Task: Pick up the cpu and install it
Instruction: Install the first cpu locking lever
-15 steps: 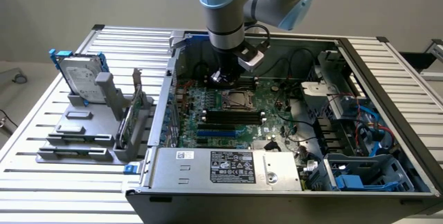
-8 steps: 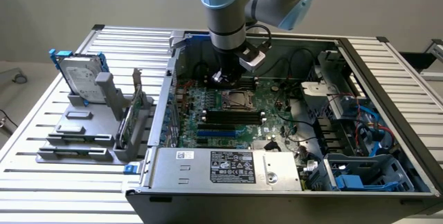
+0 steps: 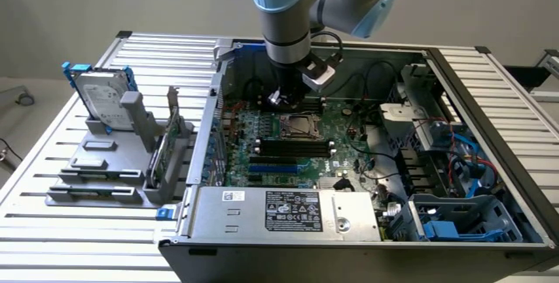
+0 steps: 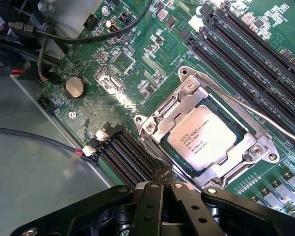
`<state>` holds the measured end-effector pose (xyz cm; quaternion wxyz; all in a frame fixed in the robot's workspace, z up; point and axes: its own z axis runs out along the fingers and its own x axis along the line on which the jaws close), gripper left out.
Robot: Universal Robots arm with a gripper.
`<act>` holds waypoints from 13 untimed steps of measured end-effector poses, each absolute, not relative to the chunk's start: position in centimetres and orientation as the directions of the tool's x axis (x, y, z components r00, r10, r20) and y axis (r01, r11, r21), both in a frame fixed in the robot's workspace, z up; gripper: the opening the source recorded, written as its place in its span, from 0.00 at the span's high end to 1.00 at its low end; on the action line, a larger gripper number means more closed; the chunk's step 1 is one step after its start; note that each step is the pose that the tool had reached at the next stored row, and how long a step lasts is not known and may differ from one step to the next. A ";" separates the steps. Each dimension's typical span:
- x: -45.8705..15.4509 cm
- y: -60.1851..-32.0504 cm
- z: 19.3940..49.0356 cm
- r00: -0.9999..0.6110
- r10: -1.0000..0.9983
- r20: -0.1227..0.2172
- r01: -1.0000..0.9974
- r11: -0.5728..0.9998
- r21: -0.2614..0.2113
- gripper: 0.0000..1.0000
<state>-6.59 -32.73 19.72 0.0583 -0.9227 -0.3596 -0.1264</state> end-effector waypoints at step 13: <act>-6.1 -32.8 19.7 0.709 0.649 0.275 0.678 -0.735 -0.017 0.89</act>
